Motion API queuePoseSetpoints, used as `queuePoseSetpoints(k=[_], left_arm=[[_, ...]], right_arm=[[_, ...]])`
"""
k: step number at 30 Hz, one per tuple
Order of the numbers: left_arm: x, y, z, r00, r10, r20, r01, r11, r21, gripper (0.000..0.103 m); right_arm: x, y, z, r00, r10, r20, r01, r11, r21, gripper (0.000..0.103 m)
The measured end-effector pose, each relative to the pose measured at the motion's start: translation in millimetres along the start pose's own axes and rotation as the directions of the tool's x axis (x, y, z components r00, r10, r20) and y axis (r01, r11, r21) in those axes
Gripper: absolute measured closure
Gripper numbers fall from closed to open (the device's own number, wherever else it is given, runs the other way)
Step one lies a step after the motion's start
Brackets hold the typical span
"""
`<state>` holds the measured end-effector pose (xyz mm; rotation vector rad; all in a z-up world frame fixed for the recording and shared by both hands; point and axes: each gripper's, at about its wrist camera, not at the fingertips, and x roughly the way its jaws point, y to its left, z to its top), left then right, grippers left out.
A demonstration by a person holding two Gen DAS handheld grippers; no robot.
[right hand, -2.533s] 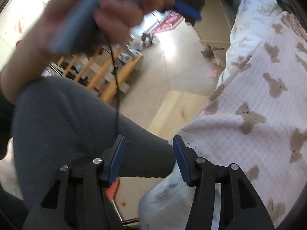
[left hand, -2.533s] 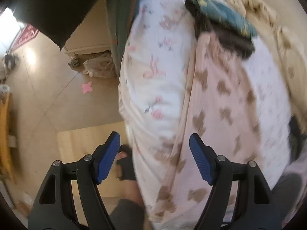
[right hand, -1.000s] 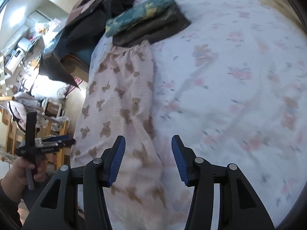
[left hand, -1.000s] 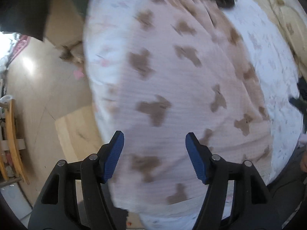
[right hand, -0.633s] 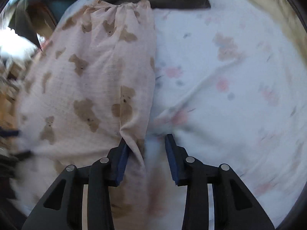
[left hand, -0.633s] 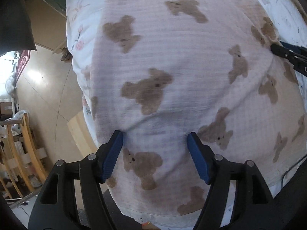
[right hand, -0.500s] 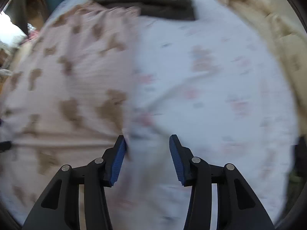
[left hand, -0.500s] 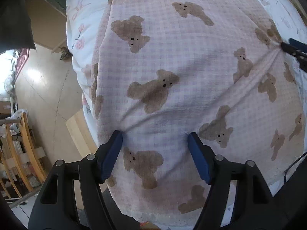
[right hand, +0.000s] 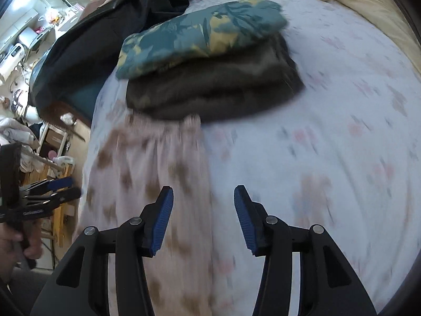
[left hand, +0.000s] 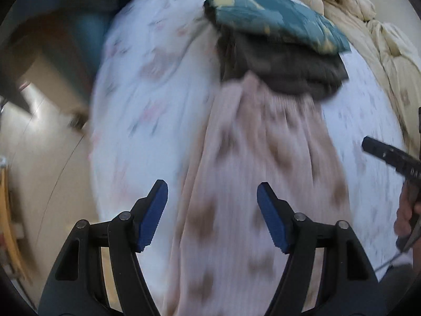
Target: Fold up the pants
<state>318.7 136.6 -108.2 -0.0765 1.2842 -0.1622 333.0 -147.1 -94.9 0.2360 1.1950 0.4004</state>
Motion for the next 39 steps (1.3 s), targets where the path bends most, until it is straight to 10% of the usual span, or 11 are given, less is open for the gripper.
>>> queuePoseSetpoints(k=[6, 8, 10, 12, 21, 25, 33, 35, 39], left_arm=[[62, -6, 39, 0.999, -0.007, -0.053, 0.009, 0.999, 0.041, 0.051], [71, 2, 46, 0.997, -0.063, -0.049, 0.065, 0.997, 0.032, 0.051], [71, 5, 48, 0.996, -0.091, -0.017, 0.092, 0.995, 0.047, 0.086], [74, 7, 48, 0.995, -0.096, -0.041, 0.099, 0.993, 0.071, 0.097], [71, 4, 50, 1.0, -0.02, -0.018, 0.021, 0.999, 0.034, 0.086], [49, 2, 47, 0.997, 0.066, 0.036, -0.069, 0.994, 0.082, 0.071], [-5, -31, 16, 0.986, 0.079, 0.146, -0.097, 0.988, 0.116, 0.071], [-8, -46, 3, 0.992, 0.019, 0.125, -0.037, 0.989, 0.146, 0.071], [11, -67, -30, 1.0, -0.001, -0.001, 0.001, 0.985, 0.175, 0.071]], right_arm=[[74, -4, 37, 0.997, -0.015, -0.078, 0.012, 0.999, -0.042, 0.054], [93, -5, 39, 0.993, 0.028, -0.113, -0.033, 0.999, -0.043, 0.073], [99, 6, 38, 0.993, -0.013, -0.113, -0.003, 0.99, -0.141, 0.099], [91, 16, 40, 0.996, -0.005, -0.085, -0.013, 0.979, -0.204, 0.101], [103, 22, 60, 0.98, -0.19, -0.053, 0.167, 0.942, -0.291, 0.098], [88, 19, 52, 0.962, -0.274, -0.023, 0.258, 0.929, -0.266, 0.056], [16, 42, 2, 0.999, -0.037, 0.006, 0.037, 0.975, -0.221, 0.069], [13, 48, -16, 1.0, 0.01, -0.025, -0.015, 0.972, -0.233, 0.097], [37, 47, -48, 0.992, 0.019, -0.125, -0.044, 0.979, -0.201, 0.101]])
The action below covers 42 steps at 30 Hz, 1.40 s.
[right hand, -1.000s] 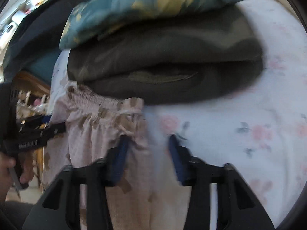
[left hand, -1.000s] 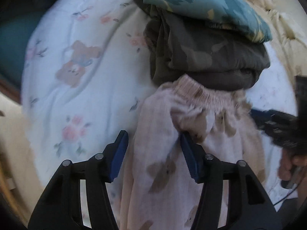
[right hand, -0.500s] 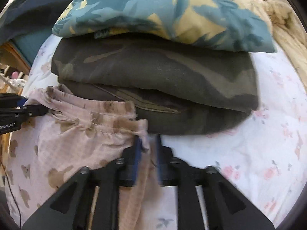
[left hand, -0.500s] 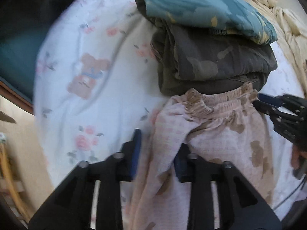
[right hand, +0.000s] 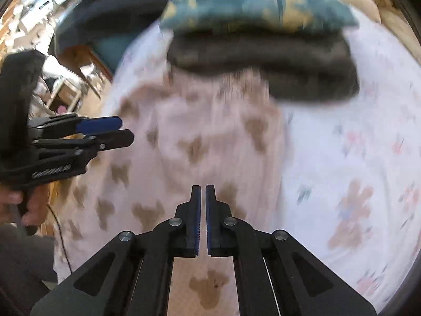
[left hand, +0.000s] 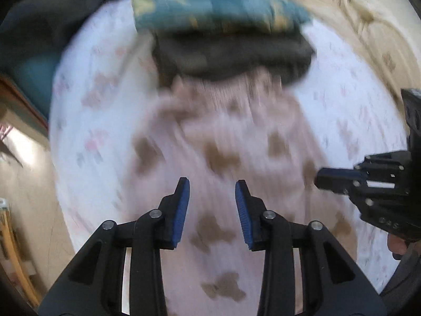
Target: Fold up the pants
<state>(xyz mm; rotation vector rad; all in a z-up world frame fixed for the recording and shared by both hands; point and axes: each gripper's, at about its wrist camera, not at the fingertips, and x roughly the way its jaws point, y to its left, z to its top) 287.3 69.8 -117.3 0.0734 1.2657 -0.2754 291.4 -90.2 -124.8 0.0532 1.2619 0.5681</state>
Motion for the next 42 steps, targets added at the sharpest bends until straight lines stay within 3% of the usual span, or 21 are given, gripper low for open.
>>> queuePoseSetpoints(k=[2, 4, 6, 9, 13, 17, 21, 26, 30, 35, 42], left_arm=[[18, -5, -13, 0.996, 0.04, -0.078, -0.038, 0.999, 0.021, 0.071], [25, -2, -20, 0.994, 0.082, -0.076, -0.08, 0.996, 0.031, 0.07], [25, 5, -21, 0.995, 0.078, -0.064, -0.077, 0.997, 0.024, 0.069], [13, 10, -22, 0.993, 0.11, -0.051, -0.109, 0.994, 0.019, 0.069], [-10, 13, -31, 0.996, 0.086, -0.04, -0.087, 0.996, -0.027, 0.069], [-37, 0, -60, 0.997, 0.067, -0.037, -0.068, 0.997, -0.025, 0.069], [-50, -38, -98, 0.998, 0.041, -0.052, -0.038, 0.998, 0.046, 0.069], [-36, -58, -132, 0.992, 0.029, -0.123, -0.023, 0.999, 0.048, 0.069], [-17, -57, -156, 0.979, 0.068, -0.193, -0.059, 0.997, 0.05, 0.069], [-26, -49, -173, 0.974, 0.071, -0.215, -0.07, 0.997, 0.014, 0.066], [-44, -58, -208, 0.951, 0.131, -0.28, -0.107, 0.989, 0.101, 0.062]], right_arm=[[16, -12, -11, 0.998, -0.026, -0.052, 0.029, 0.998, 0.053, 0.101], [20, -28, -22, 0.996, -0.067, -0.065, 0.073, 0.994, 0.086, 0.103], [12, -42, -27, 0.997, -0.061, -0.04, 0.066, 0.988, 0.142, 0.103], [-7, -56, -35, 0.991, -0.128, -0.027, 0.131, 0.977, 0.167, 0.103], [-38, -55, -48, 0.997, -0.075, 0.012, 0.071, 0.98, 0.184, 0.102], [-64, -20, -73, 0.999, -0.006, 0.043, 0.001, 0.994, 0.114, 0.102], [-59, 15, -116, 0.999, 0.044, -0.01, -0.043, 0.995, 0.091, 0.102], [-36, 46, -144, 0.996, 0.057, -0.068, -0.052, 0.996, 0.074, 0.102], [-24, 40, -160, 0.991, 0.019, -0.132, -0.006, 0.995, 0.1, 0.102], [-33, 33, -185, 0.98, -0.012, -0.201, 0.037, 0.992, 0.12, 0.102], [-54, 37, -227, 0.956, -0.042, -0.289, 0.064, 0.996, 0.067, 0.1]])
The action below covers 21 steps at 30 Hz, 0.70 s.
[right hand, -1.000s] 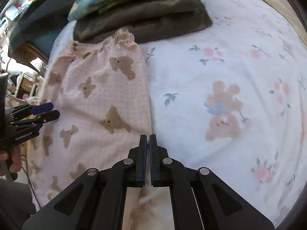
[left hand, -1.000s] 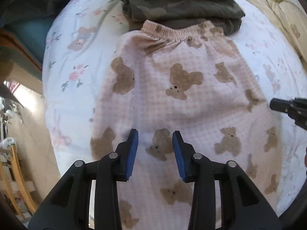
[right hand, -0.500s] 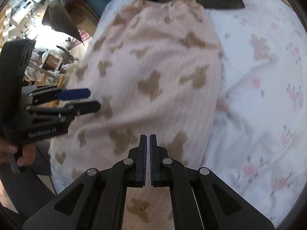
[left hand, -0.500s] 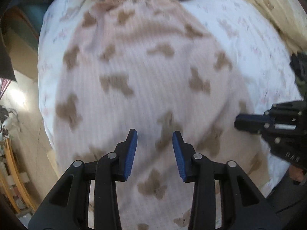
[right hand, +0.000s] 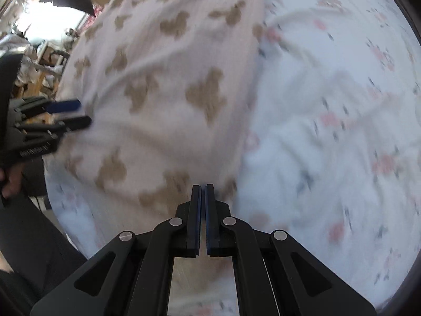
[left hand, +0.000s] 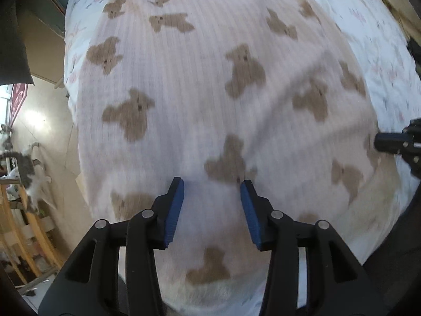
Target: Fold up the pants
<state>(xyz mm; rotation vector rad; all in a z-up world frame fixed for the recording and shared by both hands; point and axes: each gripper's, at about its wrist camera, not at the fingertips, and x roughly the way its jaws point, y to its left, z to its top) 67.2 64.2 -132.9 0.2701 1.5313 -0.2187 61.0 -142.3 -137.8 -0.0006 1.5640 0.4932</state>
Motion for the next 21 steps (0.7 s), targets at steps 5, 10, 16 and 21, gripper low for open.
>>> queuePoseSetpoints(k=[5, 10, 16, 21], left_arm=[[-6, 3, -26, 0.999, 0.014, -0.041, -0.012, 0.999, 0.049, 0.051], [-54, 48, -23, 0.989, -0.077, 0.129, 0.1, 0.978, -0.181, 0.045], [-61, 132, -25, 0.978, -0.079, 0.191, 0.168, 0.846, -0.506, 0.032], [-23, 146, -39, 0.991, -0.107, 0.075, 0.131, 0.822, -0.553, 0.032]], right_arm=[[-24, -12, -20, 0.999, 0.027, 0.03, -0.028, 0.999, 0.032, 0.1], [-72, -35, -24, 0.962, 0.129, 0.242, -0.154, 0.984, 0.086, 0.096], [-75, -56, -18, 0.927, 0.181, 0.328, -0.255, 0.946, 0.2, 0.095], [-69, -68, -19, 0.927, 0.183, 0.329, -0.278, 0.922, 0.27, 0.072]])
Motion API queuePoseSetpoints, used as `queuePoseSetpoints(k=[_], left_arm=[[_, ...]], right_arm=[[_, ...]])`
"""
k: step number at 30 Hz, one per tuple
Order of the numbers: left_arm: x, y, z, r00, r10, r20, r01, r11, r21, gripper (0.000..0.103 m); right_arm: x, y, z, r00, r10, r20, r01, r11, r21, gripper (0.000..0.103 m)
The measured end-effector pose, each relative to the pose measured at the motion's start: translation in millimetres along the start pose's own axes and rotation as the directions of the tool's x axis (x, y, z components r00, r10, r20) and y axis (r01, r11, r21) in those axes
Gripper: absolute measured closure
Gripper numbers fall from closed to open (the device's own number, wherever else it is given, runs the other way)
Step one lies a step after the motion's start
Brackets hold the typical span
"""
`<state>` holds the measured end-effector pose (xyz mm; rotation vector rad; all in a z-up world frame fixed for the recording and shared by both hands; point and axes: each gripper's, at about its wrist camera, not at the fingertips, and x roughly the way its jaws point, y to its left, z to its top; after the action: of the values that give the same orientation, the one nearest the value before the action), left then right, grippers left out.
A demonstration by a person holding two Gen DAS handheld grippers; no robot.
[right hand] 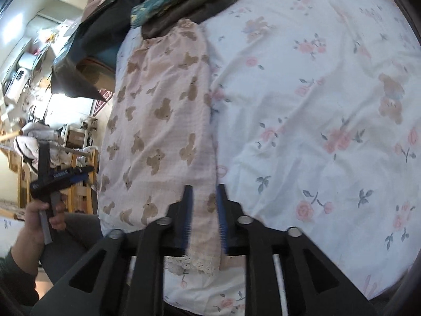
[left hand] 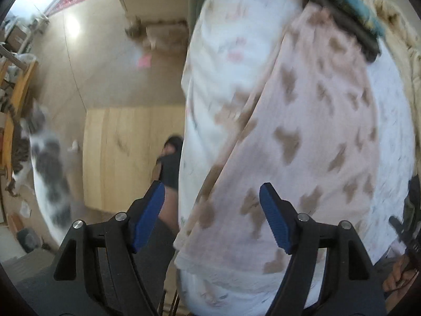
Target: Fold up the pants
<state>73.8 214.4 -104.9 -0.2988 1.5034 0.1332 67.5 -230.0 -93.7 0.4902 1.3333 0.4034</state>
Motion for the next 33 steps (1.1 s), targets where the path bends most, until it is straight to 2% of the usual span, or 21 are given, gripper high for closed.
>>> queuePoseSetpoints(k=[1, 3, 9, 11, 12, 13, 14, 15, 17, 19, 22, 26, 29, 33], left_arm=[[7, 2, -4, 0.999, -0.003, -0.036, 0.004, 1.0, 0.003, 0.032], [15, 5, -14, 0.997, 0.01, -0.076, -0.009, 1.0, 0.008, 0.032], [29, -5, -23, 0.992, 0.024, -0.121, -0.018, 0.999, 0.05, 0.032], [35, -4, -24, 0.989, -0.006, -0.149, 0.008, 1.0, 0.016, 0.037], [37, -4, -23, 0.988, -0.021, -0.156, 0.022, 1.0, 0.004, 0.043], [38, -6, -23, 0.986, -0.041, -0.161, 0.043, 0.999, 0.005, 0.054], [40, -8, -23, 0.985, -0.053, -0.162, 0.058, 0.998, 0.023, 0.061], [40, -11, -23, 0.985, -0.062, -0.158, 0.071, 0.996, 0.053, 0.075], [35, -21, -26, 0.99, -0.027, -0.136, 0.043, 0.992, 0.115, 0.088], [28, -28, -30, 0.994, 0.005, -0.111, 0.014, 0.986, 0.169, 0.096], [10, -34, -32, 0.998, 0.011, -0.067, 0.003, 0.98, 0.201, 0.102], [-28, -39, -37, 0.999, -0.044, 0.003, 0.042, 0.97, 0.24, 0.102], [-33, -44, -40, 0.998, -0.055, 0.003, 0.053, 0.962, 0.266, 0.102], [-28, -52, -42, 0.999, -0.043, -0.002, 0.041, 0.949, 0.313, 0.102]], right_arm=[[-1, -2, 0, 1.0, -0.006, -0.009, 0.006, 1.0, 0.013, 0.062], [4, -5, -2, 1.0, -0.008, -0.027, 0.01, 0.999, 0.045, 0.053], [32, -1, -19, 0.988, -0.028, -0.152, 0.034, 0.999, 0.039, 0.053], [44, 2, -25, 0.98, -0.032, -0.198, 0.041, 0.998, 0.039, 0.053], [48, 4, -28, 0.977, -0.035, -0.209, 0.043, 0.998, 0.034, 0.053], [53, 6, -30, 0.975, -0.039, -0.221, 0.047, 0.998, 0.033, 0.053], [58, 7, -33, 0.971, -0.038, -0.238, 0.048, 0.998, 0.039, 0.056], [61, 7, -36, 0.967, -0.04, -0.253, 0.051, 0.998, 0.038, 0.059], [65, 14, -42, 0.962, -0.086, -0.259, 0.089, 0.996, -0.002, 0.093], [60, 22, -44, 0.966, -0.082, -0.244, 0.076, 0.997, -0.034, 0.102], [42, 31, -42, 0.98, -0.056, -0.189, 0.047, 0.997, -0.053, 0.103], [6, 33, -35, 0.991, 0.0, -0.132, -0.006, 0.999, -0.049, 0.103], [-22, 38, -29, 0.994, 0.003, -0.109, -0.012, 0.997, -0.082, 0.103], [-41, 44, -27, 0.992, -0.044, -0.115, 0.028, 0.991, -0.132, 0.103]])
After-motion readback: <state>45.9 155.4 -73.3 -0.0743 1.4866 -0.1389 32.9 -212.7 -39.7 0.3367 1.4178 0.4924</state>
